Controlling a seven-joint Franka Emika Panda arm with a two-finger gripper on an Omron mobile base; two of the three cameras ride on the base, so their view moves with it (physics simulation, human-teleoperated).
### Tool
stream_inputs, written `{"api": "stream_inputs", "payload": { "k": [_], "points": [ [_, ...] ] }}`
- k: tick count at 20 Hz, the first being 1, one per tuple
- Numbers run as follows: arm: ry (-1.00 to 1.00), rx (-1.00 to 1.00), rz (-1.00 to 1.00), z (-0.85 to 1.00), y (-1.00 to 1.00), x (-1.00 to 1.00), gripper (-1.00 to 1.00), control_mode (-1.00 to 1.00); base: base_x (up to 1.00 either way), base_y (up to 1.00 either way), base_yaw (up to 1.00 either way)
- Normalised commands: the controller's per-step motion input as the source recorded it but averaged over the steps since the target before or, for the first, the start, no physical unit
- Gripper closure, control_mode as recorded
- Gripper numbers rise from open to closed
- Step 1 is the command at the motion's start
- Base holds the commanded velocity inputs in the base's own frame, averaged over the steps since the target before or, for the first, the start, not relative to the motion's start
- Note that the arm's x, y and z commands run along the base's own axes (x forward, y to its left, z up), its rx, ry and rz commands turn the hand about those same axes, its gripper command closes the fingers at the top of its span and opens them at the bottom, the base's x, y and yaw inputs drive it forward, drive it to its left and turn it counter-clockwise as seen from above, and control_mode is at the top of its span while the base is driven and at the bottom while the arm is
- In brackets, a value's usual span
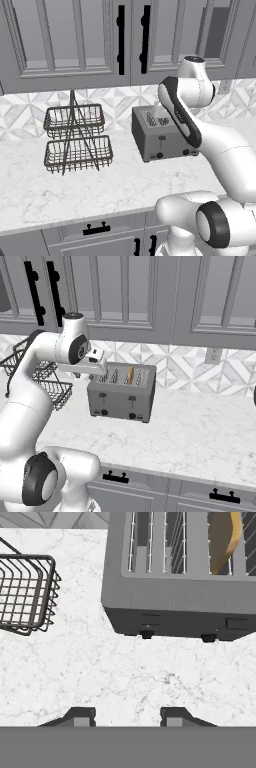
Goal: Start the toaster. Once the lever pops up, take the bread to the plate on the dining counter.
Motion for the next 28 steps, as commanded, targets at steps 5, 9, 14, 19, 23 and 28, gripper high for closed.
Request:
{"api": "stream_inputs", "payload": {
  "k": [5,9,14,19,23,28],
  "points": [
    [0.0,0.01,0.0,0.0,-0.22,-0.01,-1.0,-1.0,0.0,0.0,0.0],
    [0.0,0.0,0.0,-0.06,-0.72,0.0,-1.0,-1.0,0.0,0.0,0.0],
    [-0.01,0.0,-0.03,-0.21,-0.8,0.0,-1.0,-1.0,0.0,0.0,0.0],
    [0.0,0.0,-0.01,-0.32,-0.58,0.1,1.0,-1.0,0.0,0.0,0.0],
    [0.0,0.0,0.0,-0.28,-0.49,0.22,1.0,-1.0,0.0,0.0,0.0],
    [-0.01,0.0,0.0,-0.32,-0.31,0.39,1.0,-1.0,0.0,0.0,0.0]
  ]
}}
